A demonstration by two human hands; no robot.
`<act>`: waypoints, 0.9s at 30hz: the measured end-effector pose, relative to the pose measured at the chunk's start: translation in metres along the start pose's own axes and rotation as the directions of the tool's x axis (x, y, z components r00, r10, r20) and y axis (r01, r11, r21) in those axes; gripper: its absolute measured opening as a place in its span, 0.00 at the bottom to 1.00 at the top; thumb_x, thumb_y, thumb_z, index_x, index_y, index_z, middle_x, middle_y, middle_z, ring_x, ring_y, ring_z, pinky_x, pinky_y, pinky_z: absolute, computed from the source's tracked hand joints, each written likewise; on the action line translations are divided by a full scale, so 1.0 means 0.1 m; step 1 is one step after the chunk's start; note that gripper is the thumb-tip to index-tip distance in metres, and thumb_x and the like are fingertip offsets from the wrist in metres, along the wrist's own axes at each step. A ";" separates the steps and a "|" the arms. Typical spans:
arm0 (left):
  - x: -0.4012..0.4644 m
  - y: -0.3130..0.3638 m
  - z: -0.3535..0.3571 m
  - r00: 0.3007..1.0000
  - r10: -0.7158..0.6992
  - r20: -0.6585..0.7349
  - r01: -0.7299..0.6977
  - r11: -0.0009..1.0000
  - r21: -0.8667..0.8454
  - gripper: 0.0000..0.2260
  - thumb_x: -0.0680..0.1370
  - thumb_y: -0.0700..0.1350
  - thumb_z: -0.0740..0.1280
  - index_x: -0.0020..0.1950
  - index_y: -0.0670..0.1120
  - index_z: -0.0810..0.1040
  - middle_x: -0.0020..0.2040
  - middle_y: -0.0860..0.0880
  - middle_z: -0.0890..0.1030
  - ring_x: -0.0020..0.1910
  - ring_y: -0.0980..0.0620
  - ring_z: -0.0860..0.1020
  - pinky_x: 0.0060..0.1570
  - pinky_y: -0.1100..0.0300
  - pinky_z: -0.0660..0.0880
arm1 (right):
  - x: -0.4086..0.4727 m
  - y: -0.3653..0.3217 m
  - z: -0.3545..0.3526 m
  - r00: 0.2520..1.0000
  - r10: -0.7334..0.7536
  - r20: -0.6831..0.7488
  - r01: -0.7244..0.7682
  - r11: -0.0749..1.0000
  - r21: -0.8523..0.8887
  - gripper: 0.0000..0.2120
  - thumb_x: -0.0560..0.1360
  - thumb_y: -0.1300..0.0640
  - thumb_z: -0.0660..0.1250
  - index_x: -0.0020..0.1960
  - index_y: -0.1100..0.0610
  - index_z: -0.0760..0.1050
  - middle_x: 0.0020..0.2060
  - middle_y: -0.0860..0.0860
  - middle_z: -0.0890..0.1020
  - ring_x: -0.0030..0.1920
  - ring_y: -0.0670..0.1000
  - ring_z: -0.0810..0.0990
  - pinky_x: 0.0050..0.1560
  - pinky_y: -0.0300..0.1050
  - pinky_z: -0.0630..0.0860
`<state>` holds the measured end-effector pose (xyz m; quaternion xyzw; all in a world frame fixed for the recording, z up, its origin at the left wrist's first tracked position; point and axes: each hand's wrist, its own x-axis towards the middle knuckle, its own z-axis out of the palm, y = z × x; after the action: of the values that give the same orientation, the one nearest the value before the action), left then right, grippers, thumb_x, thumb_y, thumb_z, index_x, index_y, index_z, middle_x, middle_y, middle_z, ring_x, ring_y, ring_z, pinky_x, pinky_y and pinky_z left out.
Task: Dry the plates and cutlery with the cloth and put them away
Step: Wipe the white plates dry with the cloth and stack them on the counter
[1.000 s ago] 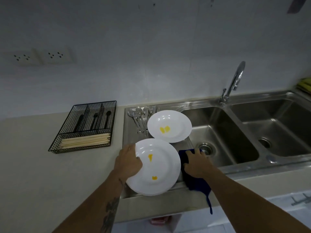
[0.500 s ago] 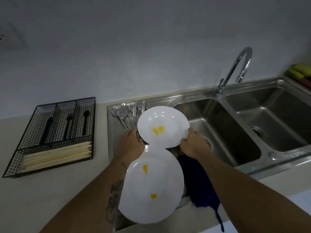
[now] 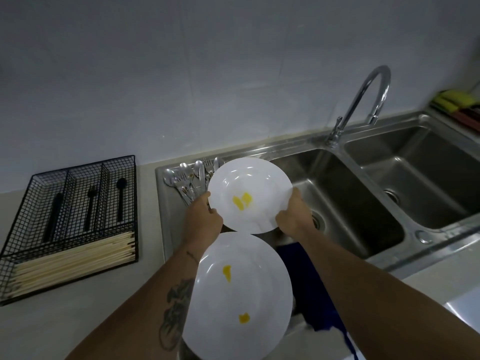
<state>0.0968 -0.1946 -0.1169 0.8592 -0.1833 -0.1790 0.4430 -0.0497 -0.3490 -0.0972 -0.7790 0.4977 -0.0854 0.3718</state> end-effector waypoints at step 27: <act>-1.86 0.27 0.06 0.903 -0.288 -0.319 0.045 0.802 -0.595 0.34 0.74 0.31 0.54 0.77 0.57 0.63 0.65 0.50 0.75 0.59 0.49 0.75 0.58 0.54 0.75 | -0.99 1.01 -0.68 0.911 -0.322 0.257 0.344 0.938 -0.046 0.18 0.78 0.60 0.60 0.67 0.55 0.67 0.52 0.55 0.78 0.54 0.55 0.77 0.53 0.49 0.74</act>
<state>-0.0721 -0.1250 -0.0706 0.7159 0.0500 -0.0883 0.6908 -0.2046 -0.3223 -0.0926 -0.8730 0.3109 -0.0277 0.3749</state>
